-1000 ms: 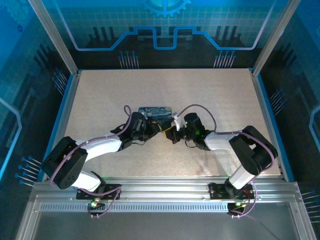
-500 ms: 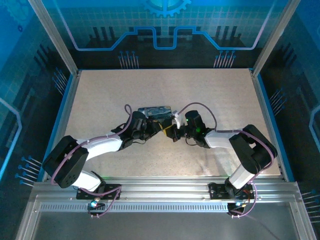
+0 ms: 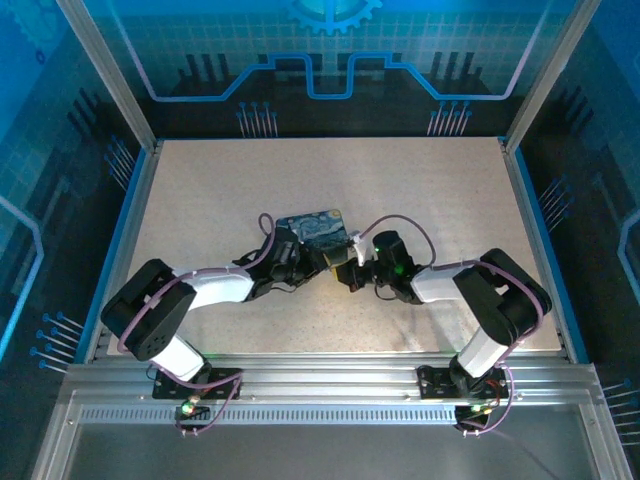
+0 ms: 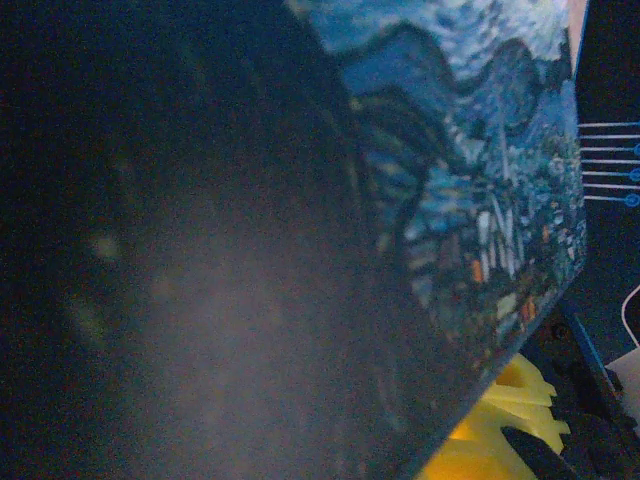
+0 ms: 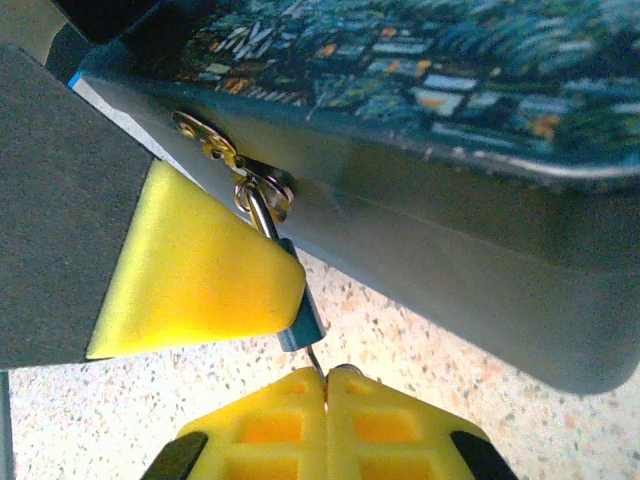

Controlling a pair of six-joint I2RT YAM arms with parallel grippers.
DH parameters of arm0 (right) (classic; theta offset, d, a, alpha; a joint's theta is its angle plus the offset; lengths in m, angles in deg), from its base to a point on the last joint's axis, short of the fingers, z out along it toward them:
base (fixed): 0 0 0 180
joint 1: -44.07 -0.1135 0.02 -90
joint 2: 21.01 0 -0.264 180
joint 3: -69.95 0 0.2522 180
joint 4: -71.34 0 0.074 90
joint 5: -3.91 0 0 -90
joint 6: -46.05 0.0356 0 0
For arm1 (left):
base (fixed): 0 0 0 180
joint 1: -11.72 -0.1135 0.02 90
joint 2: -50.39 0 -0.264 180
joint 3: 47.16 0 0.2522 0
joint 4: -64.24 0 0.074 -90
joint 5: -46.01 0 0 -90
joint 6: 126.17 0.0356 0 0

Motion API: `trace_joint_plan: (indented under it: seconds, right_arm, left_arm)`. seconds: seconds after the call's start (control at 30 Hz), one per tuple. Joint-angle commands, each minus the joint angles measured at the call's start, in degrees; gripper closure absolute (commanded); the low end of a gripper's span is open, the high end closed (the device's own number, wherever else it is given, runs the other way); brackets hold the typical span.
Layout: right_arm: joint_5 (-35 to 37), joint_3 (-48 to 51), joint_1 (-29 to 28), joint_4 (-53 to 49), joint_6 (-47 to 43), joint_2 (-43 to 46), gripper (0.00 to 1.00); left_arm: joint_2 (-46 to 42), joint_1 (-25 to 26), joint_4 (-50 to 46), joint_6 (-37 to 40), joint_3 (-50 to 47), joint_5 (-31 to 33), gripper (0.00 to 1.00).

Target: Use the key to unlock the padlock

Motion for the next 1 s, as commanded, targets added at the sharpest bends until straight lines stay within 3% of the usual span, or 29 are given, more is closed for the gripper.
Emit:
trace_joint_plan:
  seconds: [0.0,0.47,0.8,0.97]
  right_arm:
    - [2.0,0.6,0.2,7.9,1.5,-0.5,1.0]
    - [3.1,4.2,-0.5,8.3,3.1,-2.3,1.0]
    - [1.8,4.2,-1.5,8.3,5.1,-2.8,1.0]
    - [1.0,4.2,-2.5,8.4,8.2,-2.4,1.0]
  left_arm:
    - [1.9,1.9,2.0,-0.9,-1.6,-5.0,0.77]
    - [-0.6,2.0,3.1,-1.1,-4.8,-2.2,0.58]
    - [-9.0,2.0,-1.9,0.4,-7.0,1.9,0.45]
    - [-14.9,2.0,-1.2,-1.3,-10.8,5.7,0.43]
